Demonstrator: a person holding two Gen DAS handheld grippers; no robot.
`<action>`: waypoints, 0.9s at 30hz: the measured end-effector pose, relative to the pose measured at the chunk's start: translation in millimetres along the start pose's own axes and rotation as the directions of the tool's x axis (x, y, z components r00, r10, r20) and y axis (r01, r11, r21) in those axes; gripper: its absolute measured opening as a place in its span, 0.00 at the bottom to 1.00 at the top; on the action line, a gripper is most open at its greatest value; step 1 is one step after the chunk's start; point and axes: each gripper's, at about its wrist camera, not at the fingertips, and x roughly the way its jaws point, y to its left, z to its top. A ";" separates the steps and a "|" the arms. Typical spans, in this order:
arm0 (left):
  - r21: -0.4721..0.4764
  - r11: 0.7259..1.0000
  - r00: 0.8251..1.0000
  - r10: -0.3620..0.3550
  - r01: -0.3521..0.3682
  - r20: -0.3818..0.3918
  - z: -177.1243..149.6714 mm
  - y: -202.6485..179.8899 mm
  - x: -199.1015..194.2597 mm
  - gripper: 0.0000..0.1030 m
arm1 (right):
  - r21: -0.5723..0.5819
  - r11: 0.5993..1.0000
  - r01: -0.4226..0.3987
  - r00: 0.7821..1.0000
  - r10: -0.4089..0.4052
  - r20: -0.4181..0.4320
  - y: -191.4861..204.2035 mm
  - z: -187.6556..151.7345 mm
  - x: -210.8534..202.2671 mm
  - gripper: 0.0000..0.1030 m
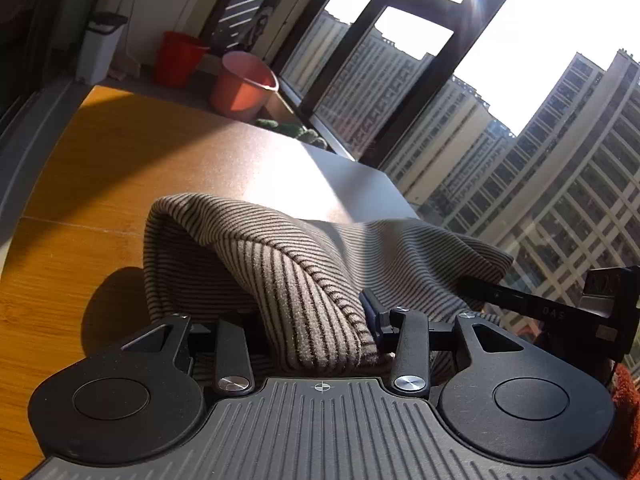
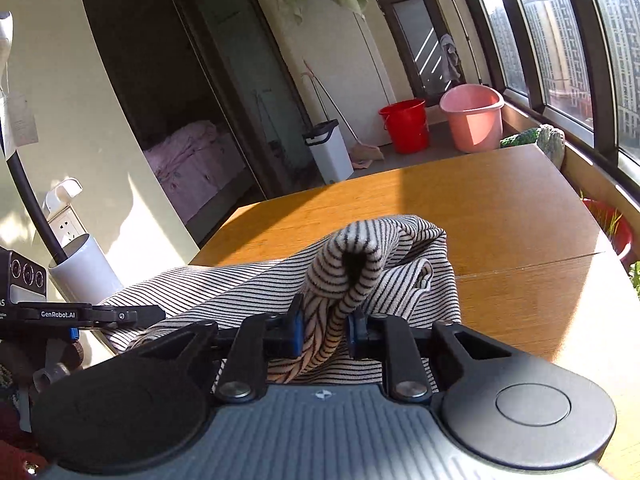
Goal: Fold clothes
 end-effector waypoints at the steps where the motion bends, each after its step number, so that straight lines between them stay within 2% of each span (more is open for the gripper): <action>1: -0.016 1.000 1.000 0.005 -0.006 -0.014 -6.4 4.0 2.2 0.43 | 0.004 1.000 0.012 1.000 -0.012 -0.013 -1.6 -6.4 3.8 0.18; 3: -0.044 0.999 0.999 0.020 -0.021 -0.034 -16.3 11.4 5.4 0.43 | 0.002 0.999 0.046 0.998 -0.046 -0.040 -5.0 -18.9 12.8 0.19; 6: -0.046 0.998 0.999 0.030 -0.031 -0.031 -23.0 15.2 -0.7 0.46 | 0.019 0.999 0.045 0.998 -0.044 -0.051 -12.6 -27.5 14.2 0.21; 7: -0.037 0.998 0.999 0.043 -0.044 -0.025 -23.0 14.8 -5.9 0.52 | 0.021 0.999 0.044 0.998 -0.043 -0.054 -14.2 -26.7 11.8 0.23; 9: -0.007 0.997 0.997 0.082 -0.082 -0.009 -21.6 12.5 -15.8 0.60 | 0.016 0.999 0.050 0.997 -0.049 -0.060 -16.6 -25.0 6.0 0.36; 10: 0.014 0.995 0.995 0.101 -0.101 0.008 -16.9 10.0 -23.1 0.67 | 0.010 0.998 0.062 0.996 -0.061 -0.059 -16.8 -23.6 2.5 0.39; 11: 0.033 0.993 0.993 0.110 -0.111 0.028 -13.7 6.9 -30.7 0.77 | 0.002 0.997 0.079 0.996 -0.079 -0.049 -16.7 -22.5 -1.8 0.53; 12: 0.050 0.993 0.993 0.107 -0.110 0.051 -11.6 2.5 -38.0 0.82 | -0.005 0.996 0.094 0.995 -0.095 -0.034 -16.6 -21.3 -6.7 0.68; 13: 0.066 0.992 0.992 0.100 -0.105 0.073 -9.6 -2.3 -45.4 0.90 | -0.010 0.994 0.108 0.994 -0.108 -0.012 -17.0 -19.2 -12.5 0.73; 14: 0.076 0.993 0.993 0.084 -0.091 0.085 -7.0 -6.7 -50.1 0.94 | -0.015 0.993 0.118 0.993 -0.118 0.012 -17.3 -15.5 -18.0 0.77; 16: 0.091 0.995 0.995 0.038 -0.046 0.088 -2.6 -16.5 -53.7 0.96 | -0.025 0.991 0.129 0.990 -0.127 0.067 -15.0 -5.6 -25.8 0.77; 18: 0.105 0.994 0.997 -0.023 0.015 0.072 -0.3 -28.0 -50.9 0.96 | -0.038 0.993 0.116 0.987 -0.110 0.118 -10.2 5.9 -28.7 0.85; 20: 0.104 0.992 0.997 -0.077 0.076 0.012 -8.8 -36.7 -35.1 0.96 | -0.056 0.995 0.079 0.986 -0.070 0.149 -2.8 15.4 -25.0 0.94; 21: 0.101 0.989 0.994 -0.104 0.106 -0.022 -13.9 -40.8 -26.2 0.96 | -0.069 0.996 0.058 0.987 -0.047 0.155 1.8 18.0 -20.6 0.95; 24: 0.086 0.990 0.987 -0.102 0.114 -0.127 -27.7 -42.3 6.5 0.96 | -0.125 0.992 0.000 0.990 0.017 0.137 15.5 20.8 0.1 0.96; 27: 0.122 0.988 0.985 -0.079 0.098 -0.151 -33.3 -42.2 22.2 0.97 | -0.161 0.986 -0.042 0.997 0.052 0.057 21.0 15.7 29.1 0.96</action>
